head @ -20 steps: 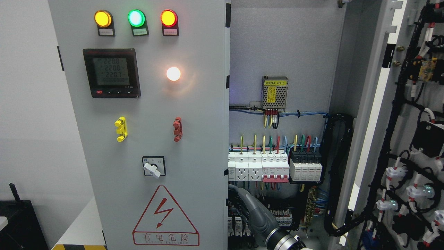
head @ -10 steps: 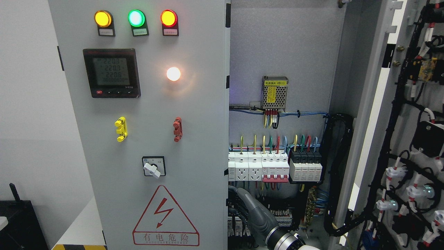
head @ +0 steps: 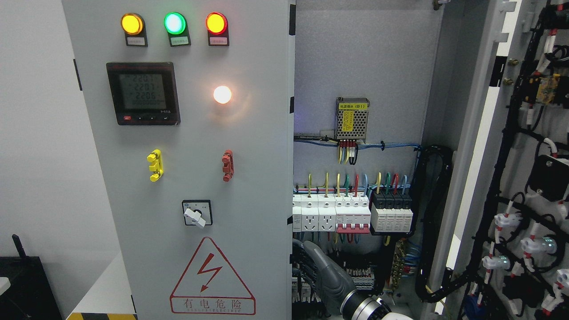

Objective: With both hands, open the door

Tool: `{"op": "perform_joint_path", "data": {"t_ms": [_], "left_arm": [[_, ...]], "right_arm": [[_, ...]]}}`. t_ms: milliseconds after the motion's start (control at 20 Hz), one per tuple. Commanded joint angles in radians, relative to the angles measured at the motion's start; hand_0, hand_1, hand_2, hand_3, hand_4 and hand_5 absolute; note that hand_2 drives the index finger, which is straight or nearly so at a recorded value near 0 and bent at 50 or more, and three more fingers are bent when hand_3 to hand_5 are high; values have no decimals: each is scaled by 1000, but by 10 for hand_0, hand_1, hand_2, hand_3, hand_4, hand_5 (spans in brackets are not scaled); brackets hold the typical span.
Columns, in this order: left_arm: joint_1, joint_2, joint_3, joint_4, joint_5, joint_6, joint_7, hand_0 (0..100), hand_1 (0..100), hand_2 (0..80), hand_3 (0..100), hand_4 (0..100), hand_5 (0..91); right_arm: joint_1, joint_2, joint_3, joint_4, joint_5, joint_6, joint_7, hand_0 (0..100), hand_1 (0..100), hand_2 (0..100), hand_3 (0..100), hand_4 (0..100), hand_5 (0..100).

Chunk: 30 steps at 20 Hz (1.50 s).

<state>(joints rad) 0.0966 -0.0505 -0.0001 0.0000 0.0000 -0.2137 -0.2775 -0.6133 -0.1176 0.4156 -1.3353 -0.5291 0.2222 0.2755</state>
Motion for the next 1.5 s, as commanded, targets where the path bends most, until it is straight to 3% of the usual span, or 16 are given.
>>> {"op": "perform_joint_path", "data": {"t_ms": [0,801,952,1453], "left_arm": [[0,0,17,6,-17,1,0,0,0,0,0,0,0],[0,0,17,6,-17,1,0,0,0,0,0,0,0],[-1,1,17,6,-17,1,0,0,0,0,0,0,0],[-1,0,17,6,-17,1,0,0,0,0,0,0,0]], "right_arm": [[-14,-1,-3,18,-6,0,7,386,0,0,0,0,0],[-22,1,-3,15,-6,0,11,386,0,0,0,0,0],[-23,1,-3,15,-6,0,56,386,0,0,0,0,0],[-36,1,-3,19,-6,0,60,386,0,0,0,0,0]]}}
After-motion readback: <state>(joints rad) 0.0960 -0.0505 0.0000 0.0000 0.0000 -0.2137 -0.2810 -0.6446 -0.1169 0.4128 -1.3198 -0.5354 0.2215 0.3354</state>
